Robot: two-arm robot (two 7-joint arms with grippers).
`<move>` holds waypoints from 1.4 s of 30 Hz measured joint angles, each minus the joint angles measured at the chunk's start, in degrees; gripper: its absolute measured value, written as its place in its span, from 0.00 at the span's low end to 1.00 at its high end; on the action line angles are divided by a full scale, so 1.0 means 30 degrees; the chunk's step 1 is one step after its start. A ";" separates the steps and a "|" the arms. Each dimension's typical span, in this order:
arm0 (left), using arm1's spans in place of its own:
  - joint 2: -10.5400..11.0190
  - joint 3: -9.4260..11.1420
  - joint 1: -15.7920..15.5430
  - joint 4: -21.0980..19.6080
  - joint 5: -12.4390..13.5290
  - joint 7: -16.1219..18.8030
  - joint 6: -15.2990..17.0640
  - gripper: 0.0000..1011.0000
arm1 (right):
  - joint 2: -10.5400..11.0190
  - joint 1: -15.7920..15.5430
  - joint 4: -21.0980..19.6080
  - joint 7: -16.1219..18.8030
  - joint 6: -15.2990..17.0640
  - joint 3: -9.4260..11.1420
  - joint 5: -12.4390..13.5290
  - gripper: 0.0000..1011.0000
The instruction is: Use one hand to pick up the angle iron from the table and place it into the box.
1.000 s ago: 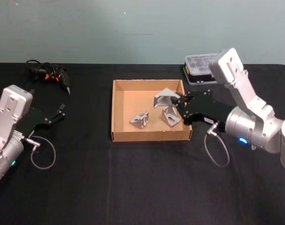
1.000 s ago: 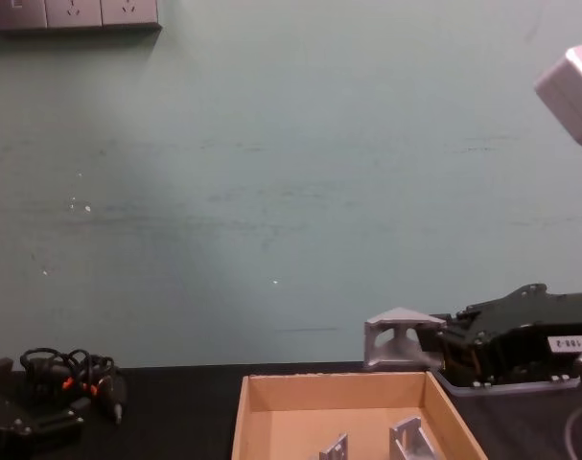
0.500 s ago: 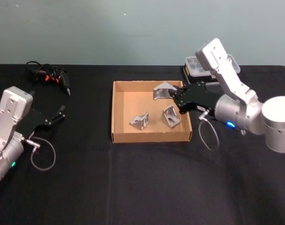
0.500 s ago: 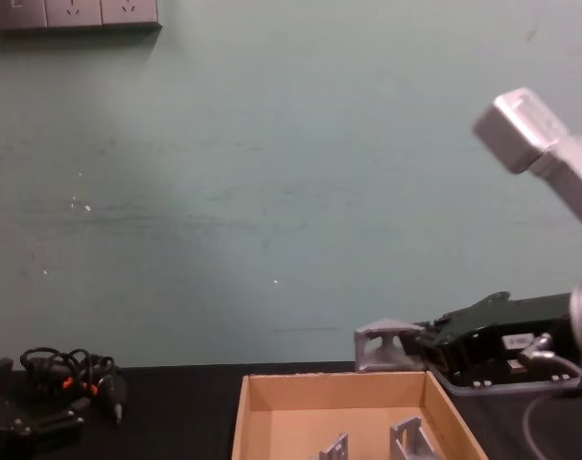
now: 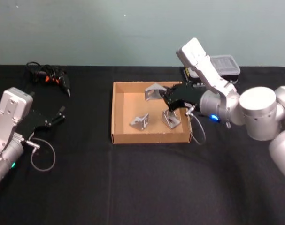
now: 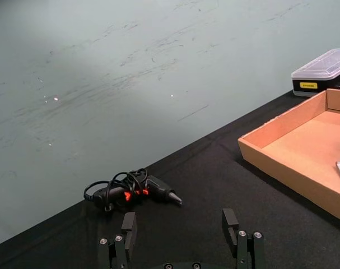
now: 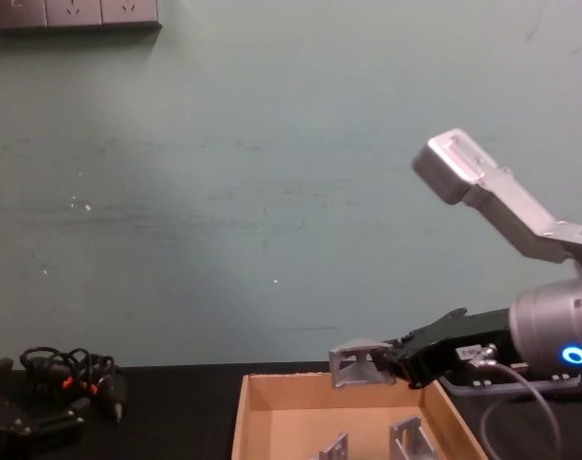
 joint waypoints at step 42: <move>0.0000 0.0001 0.0000 0.0000 0.0000 0.0000 0.0001 0.99 | -0.2741 0.3221 0.7693 0.1203 -0.1457 -0.0721 -0.1584 0.12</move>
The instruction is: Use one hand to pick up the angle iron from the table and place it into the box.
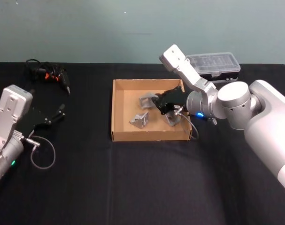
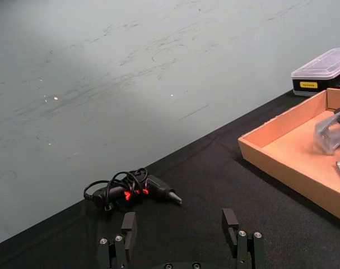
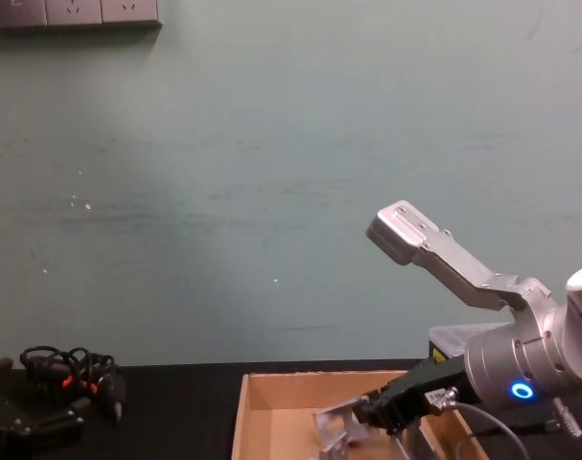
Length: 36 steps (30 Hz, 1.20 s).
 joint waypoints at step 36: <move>0.0000 -0.0002 -0.0001 -0.0001 0.0000 0.0000 -0.0001 0.99 | 0.2875 -0.4713 -0.8984 -0.1898 -0.0606 0.2049 0.0661 0.99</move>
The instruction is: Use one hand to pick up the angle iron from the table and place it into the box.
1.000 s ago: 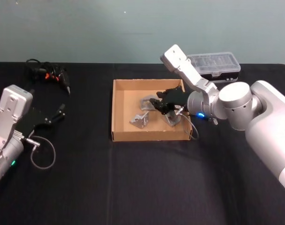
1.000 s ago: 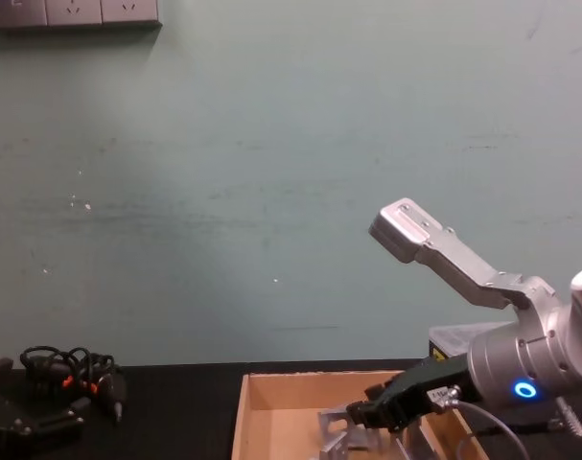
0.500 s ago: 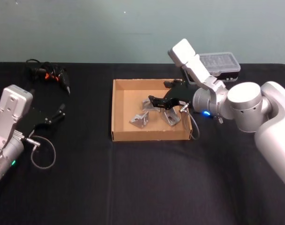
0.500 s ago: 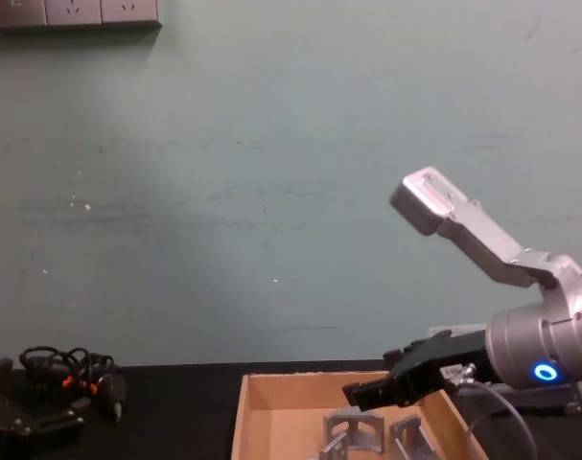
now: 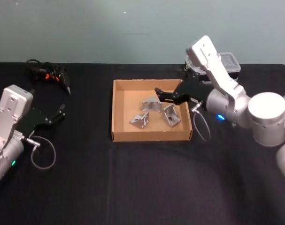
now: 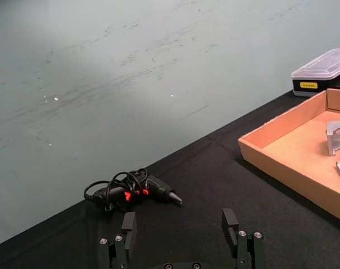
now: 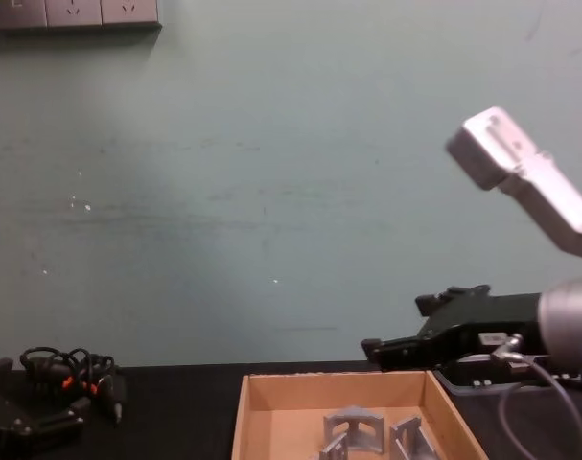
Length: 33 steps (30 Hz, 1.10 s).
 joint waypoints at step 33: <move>0.0001 0.0001 0.0001 0.0001 -0.0001 0.0000 0.0001 0.99 | 0.2358 -0.6775 -0.4598 -0.3463 -0.4915 0.3381 -0.1718 0.99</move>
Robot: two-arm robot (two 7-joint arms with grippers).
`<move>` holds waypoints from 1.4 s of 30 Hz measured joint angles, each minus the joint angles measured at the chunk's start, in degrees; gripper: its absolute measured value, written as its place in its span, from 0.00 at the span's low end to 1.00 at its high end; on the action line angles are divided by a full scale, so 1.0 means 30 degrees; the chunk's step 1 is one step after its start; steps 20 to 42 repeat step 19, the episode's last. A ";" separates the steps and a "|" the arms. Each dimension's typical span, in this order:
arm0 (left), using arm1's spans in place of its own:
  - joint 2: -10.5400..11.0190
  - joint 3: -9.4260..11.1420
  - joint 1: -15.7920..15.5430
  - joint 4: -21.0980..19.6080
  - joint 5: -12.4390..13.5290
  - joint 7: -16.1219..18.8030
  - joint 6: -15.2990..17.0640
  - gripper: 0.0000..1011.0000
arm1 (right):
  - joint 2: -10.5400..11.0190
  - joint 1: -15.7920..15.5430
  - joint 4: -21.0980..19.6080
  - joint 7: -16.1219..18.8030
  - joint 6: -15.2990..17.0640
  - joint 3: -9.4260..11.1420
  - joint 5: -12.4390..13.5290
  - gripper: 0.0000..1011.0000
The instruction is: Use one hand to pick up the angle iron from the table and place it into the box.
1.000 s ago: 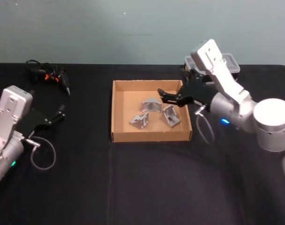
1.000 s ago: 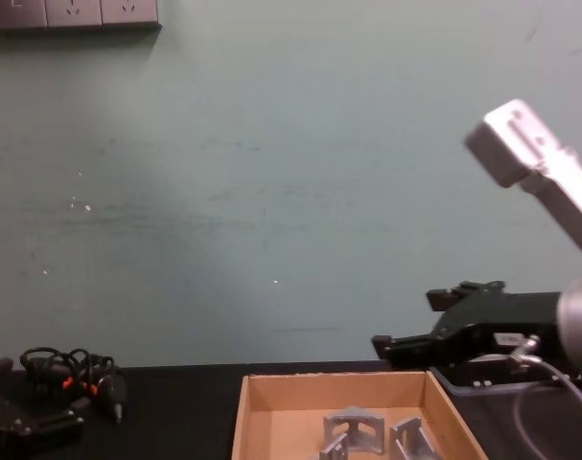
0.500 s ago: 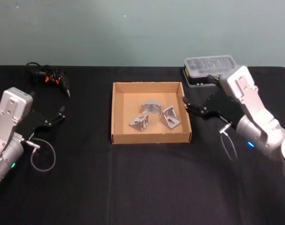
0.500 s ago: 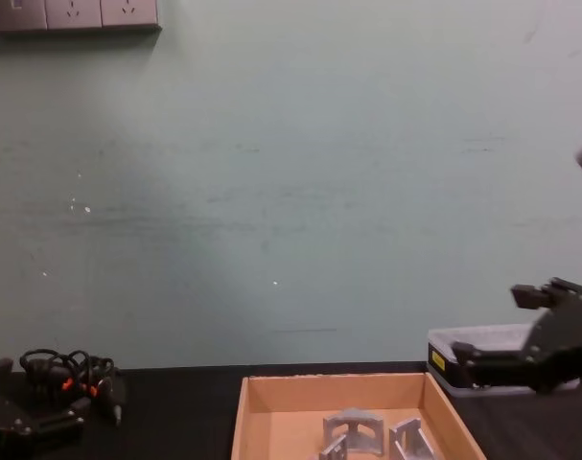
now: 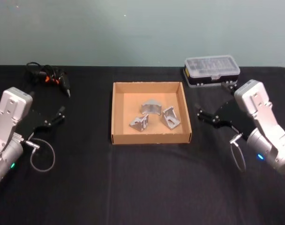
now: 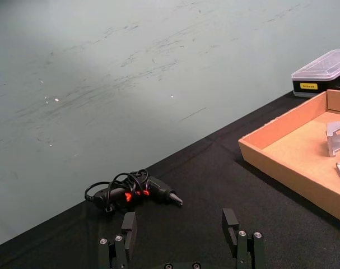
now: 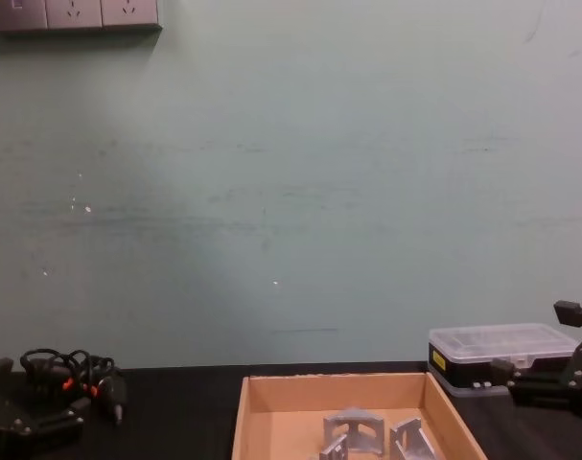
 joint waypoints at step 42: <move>-0.0001 0.0000 0.0000 0.0000 0.0001 0.0000 0.0001 0.99 | 0.0001 0.0166 -0.0041 0.0102 0.0254 -0.0147 0.0017 0.99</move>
